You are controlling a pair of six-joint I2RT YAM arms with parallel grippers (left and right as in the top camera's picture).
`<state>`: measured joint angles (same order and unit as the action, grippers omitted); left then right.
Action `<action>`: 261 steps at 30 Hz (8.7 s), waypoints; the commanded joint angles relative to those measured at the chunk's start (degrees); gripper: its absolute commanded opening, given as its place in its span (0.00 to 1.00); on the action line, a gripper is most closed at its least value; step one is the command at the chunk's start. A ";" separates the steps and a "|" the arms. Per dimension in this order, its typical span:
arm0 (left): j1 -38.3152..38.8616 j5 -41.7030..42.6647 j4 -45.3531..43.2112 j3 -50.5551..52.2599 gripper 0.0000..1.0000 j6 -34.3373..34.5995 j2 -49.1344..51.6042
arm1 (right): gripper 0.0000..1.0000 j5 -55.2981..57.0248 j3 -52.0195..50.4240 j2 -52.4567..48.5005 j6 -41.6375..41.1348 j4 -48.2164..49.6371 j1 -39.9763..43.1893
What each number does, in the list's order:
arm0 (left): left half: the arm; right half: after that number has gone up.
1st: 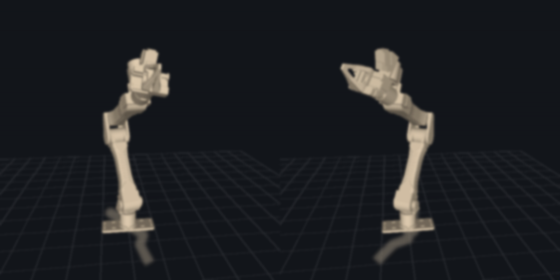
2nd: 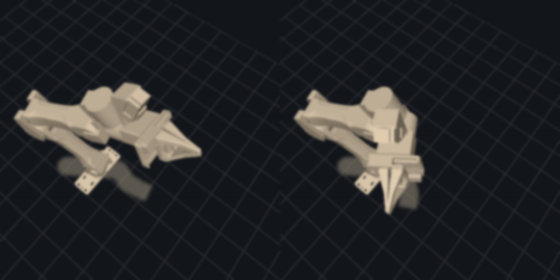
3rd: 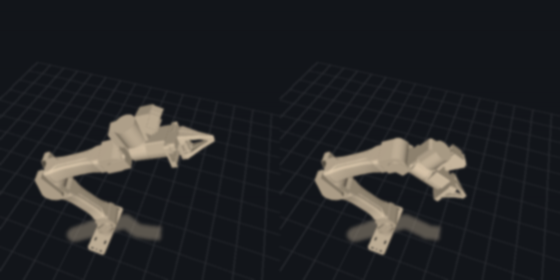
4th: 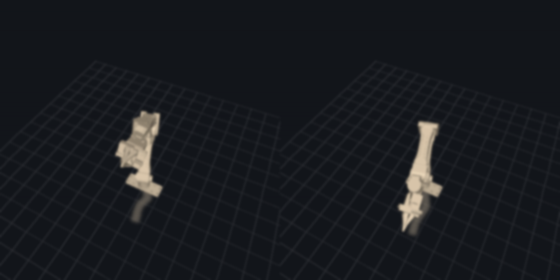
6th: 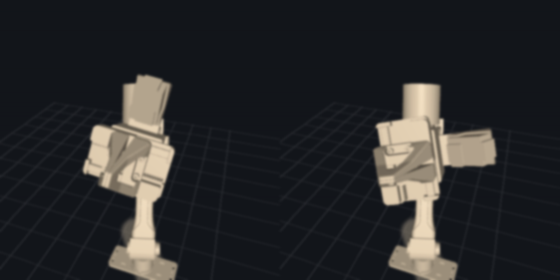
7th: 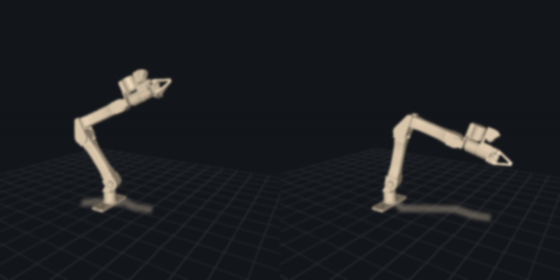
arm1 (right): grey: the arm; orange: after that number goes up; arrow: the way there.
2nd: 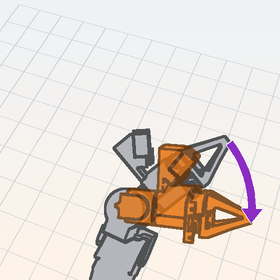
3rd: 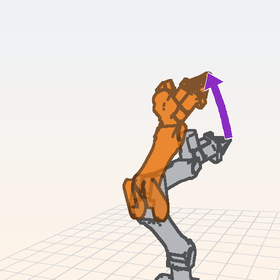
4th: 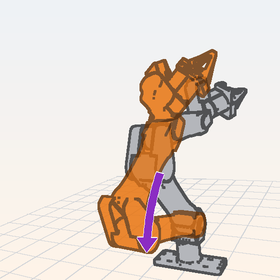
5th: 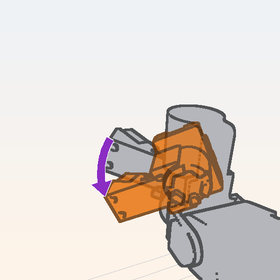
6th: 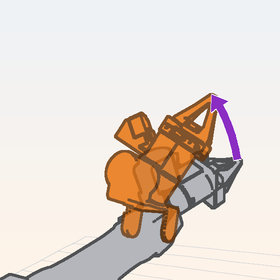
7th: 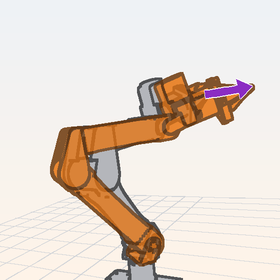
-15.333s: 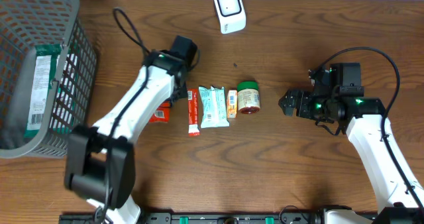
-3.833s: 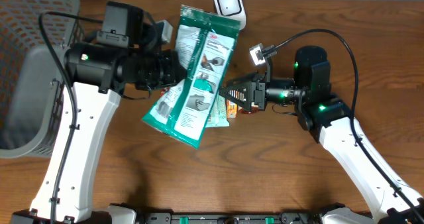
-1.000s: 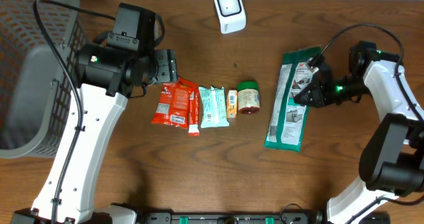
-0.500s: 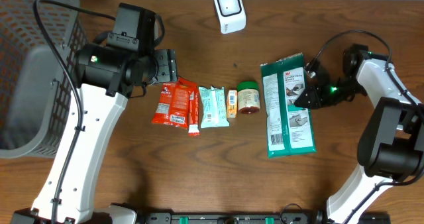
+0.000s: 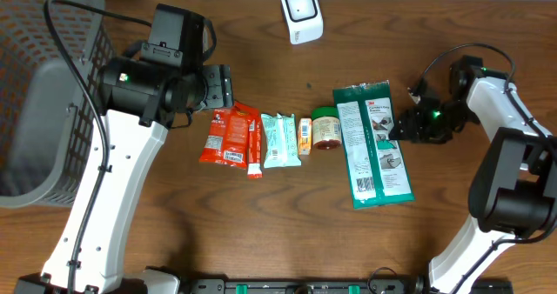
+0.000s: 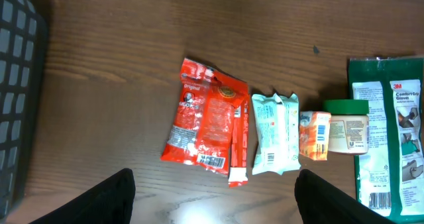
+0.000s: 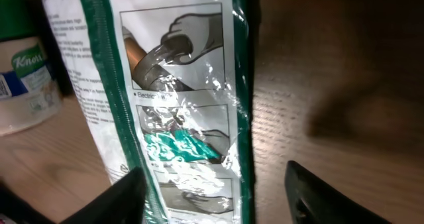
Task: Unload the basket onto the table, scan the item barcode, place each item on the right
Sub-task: 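Lower the glove pack right of the jar with the right gripper, then push the glove pack left against the jar with the right gripper, then lift the right gripper up and away from the glove pack, then move the right gripper over the green-lidded jar and grasp it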
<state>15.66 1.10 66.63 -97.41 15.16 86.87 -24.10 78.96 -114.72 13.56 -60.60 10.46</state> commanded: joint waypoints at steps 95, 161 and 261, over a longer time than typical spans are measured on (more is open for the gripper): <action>0.13 -0.72 2.78 3.13 0.78 -0.48 -0.02 | 0.50 26.75 -17.25 17.42 -20.02 27.10 -25.68; -0.85 -8.31 1.68 3.23 0.78 0.44 -0.02 | 0.68 19.93 -7.06 19.02 -27.45 13.97 -25.05; -6.91 -8.20 1.44 3.23 0.78 2.56 -0.02 | 0.74 18.69 31.21 -12.00 -19.08 -8.59 -33.77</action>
<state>8.84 -6.37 67.92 -95.02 16.95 86.89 -6.17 110.85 -126.28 -4.56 -69.32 -23.38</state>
